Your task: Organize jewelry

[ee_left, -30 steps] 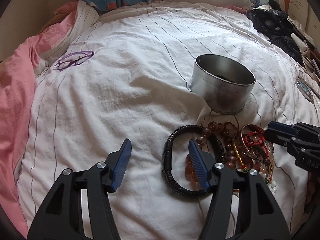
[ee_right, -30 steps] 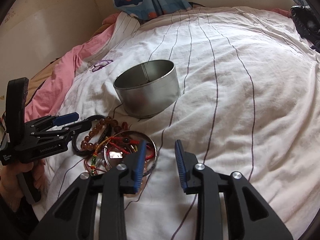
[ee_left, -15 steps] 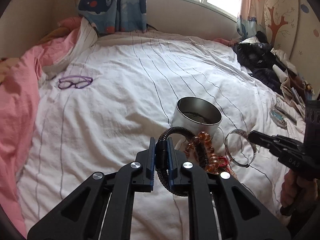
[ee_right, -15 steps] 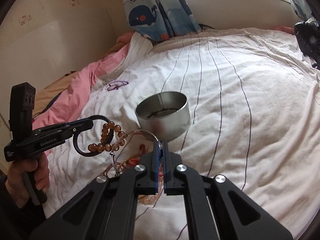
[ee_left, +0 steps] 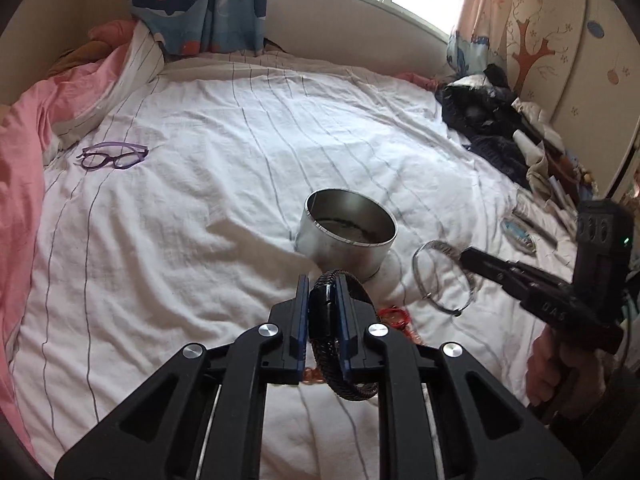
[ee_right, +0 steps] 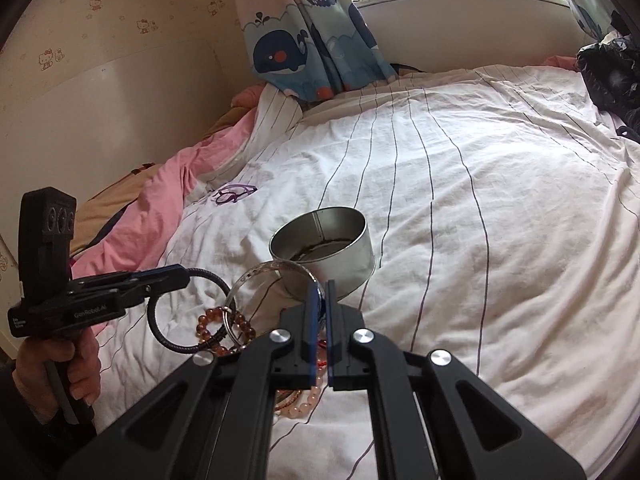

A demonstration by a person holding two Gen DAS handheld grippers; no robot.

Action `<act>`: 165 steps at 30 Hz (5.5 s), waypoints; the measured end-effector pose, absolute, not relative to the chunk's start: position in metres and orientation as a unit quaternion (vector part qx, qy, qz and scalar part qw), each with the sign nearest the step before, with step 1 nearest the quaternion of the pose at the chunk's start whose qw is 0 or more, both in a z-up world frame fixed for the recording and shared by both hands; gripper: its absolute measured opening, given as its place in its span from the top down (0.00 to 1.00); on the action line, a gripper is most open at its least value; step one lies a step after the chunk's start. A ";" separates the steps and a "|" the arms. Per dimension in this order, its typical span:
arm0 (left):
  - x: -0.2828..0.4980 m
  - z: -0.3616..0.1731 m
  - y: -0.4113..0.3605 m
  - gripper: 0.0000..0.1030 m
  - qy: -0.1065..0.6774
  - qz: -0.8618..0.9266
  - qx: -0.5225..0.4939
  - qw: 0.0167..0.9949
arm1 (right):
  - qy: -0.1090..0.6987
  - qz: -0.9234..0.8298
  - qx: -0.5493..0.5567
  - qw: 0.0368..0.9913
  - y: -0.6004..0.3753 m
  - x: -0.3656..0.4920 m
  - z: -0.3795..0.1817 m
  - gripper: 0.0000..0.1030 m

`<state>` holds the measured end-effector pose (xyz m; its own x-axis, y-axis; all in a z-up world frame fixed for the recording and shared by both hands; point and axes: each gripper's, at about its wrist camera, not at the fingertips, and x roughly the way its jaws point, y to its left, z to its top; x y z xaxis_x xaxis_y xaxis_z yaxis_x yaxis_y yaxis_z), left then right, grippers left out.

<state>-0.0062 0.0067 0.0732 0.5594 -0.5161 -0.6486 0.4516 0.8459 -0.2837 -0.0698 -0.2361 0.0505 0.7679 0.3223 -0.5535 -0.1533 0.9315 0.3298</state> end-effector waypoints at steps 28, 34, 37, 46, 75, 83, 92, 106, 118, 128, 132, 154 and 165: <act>0.087 0.053 -0.024 0.68 0.424 -0.196 -0.077 0.881 | 0.353 0.070 0.052 0.931 -0.210 0.038 0.038 0.68; 0.045 0.044 -0.008 0.63 0.442 -0.195 -0.002 0.875 | 0.357 0.091 0.075 0.927 -0.225 -0.024 0.047 0.67; 0.033 0.024 -0.004 0.63 0.464 -0.196 0.013 0.864 | 0.385 0.109 0.088 0.912 -0.226 -0.048 0.026 0.69; 0.032 0.000 0.000 0.62 0.488 -0.180 0.023 0.854 | 0.429 0.147 0.134 0.881 -0.220 -0.041 -0.003 0.75; 0.018 0.009 -0.003 0.62 0.472 -0.179 0.059 0.861 | 0.366 0.116 0.127 0.915 -0.233 -0.047 0.020 0.98; 0.012 0.003 -0.012 0.89 0.470 -0.179 0.110 0.857 | 0.351 0.106 0.139 0.920 -0.242 -0.050 0.025 0.98; 0.006 0.056 -0.004 0.90 0.381 -0.246 0.005 0.891 | 0.296 0.129 0.147 0.935 -0.240 -0.060 0.048 0.98; 0.052 0.087 -0.042 0.90 0.347 -0.306 -0.112 0.880 | 0.273 0.135 0.148 0.941 -0.242 -0.030 0.071 0.98; 0.106 0.040 -0.048 0.87 0.424 -0.297 -0.161 0.841 | 0.317 0.128 0.121 0.932 -0.224 0.036 0.049 0.98; 0.114 0.038 -0.011 0.66 0.436 -0.249 -0.186 0.844 | 0.336 0.095 0.152 0.925 -0.243 0.031 0.035 0.98; 0.120 0.023 -0.019 0.55 0.463 -0.249 -0.171 0.833 | 0.340 0.096 0.160 0.922 -0.244 0.029 0.034 0.98; 0.125 -0.001 -0.052 0.81 0.447 -0.157 0.041 0.880 | 0.336 0.098 0.184 0.918 -0.255 0.008 0.042 0.98; 0.098 0.060 -0.027 0.90 0.404 -0.219 -0.044 0.887 | 0.330 0.099 0.194 0.918 -0.260 0.004 0.046 0.98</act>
<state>0.0985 -0.0269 0.0604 0.5782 -0.4231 -0.6977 0.3525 0.9007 -0.2540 0.0040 -0.2596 0.0464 0.7624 0.3097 -0.5682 -0.0535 0.9052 0.4216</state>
